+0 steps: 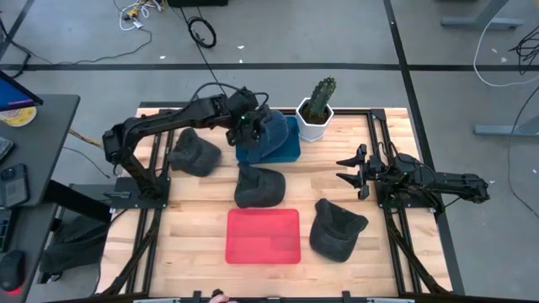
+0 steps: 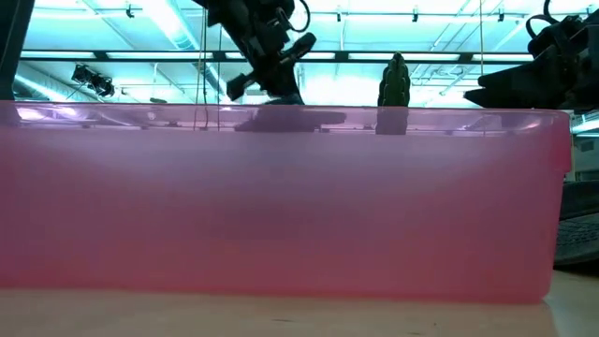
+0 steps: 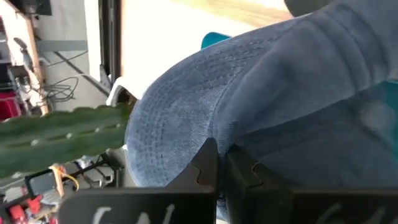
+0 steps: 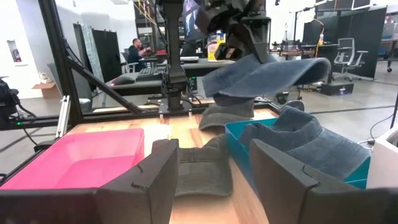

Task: Pick & Place hat
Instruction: Put the blue cap into the blue pin

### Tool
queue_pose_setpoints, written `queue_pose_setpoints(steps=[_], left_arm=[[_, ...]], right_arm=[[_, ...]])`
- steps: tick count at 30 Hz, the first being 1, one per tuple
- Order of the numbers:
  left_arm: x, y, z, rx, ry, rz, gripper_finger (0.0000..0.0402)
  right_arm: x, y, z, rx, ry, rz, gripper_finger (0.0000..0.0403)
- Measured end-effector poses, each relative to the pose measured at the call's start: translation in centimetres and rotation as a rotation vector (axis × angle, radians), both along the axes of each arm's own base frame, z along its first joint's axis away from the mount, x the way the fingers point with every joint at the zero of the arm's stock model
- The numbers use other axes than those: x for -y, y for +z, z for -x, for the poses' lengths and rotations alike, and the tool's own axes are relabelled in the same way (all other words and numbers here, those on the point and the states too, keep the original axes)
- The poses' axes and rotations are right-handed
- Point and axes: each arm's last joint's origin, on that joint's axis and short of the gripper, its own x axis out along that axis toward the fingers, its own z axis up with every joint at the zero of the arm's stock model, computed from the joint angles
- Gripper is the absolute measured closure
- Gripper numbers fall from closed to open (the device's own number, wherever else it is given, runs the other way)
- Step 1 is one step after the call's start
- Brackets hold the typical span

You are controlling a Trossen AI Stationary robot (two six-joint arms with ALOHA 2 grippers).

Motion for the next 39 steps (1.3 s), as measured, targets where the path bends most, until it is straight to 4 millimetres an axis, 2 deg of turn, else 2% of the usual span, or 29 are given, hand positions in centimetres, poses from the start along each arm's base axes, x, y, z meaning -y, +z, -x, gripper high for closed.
queue_pose_setpoints(steps=[11, 17, 23, 30, 39], left_arm=[[-3.1, -4.9, -2.9, -0.054, -0.019, -0.04, 0.0397], [-3.9, -8.6, -4.2, -0.139, -0.034, -0.011, 0.0397], [-4.3, -11.1, -5.0, -0.177, -0.045, 0.017, 0.0397], [-4.4, -12.3, -5.4, -0.197, -0.048, 0.033, 0.0397], [-4.3, -12.4, -5.4, -0.192, -0.001, 0.066, 0.0394]], right_arm=[[0.0, 0.0, 0.0, 0.0, 0.0, 0.0, 0.0204], [0.0, 0.0, 0.0, 0.0, -0.001, 0.0, 0.0204], [0.0, 0.0, 0.0, 0.0, 0.0, 0.0, 0.0204], [0.0, 0.0, 0.0, 0.0, 0.0, 0.001, 0.0204], [0.0, 0.0, 0.0, 0.0, 0.0, 0.001, 0.0204]])
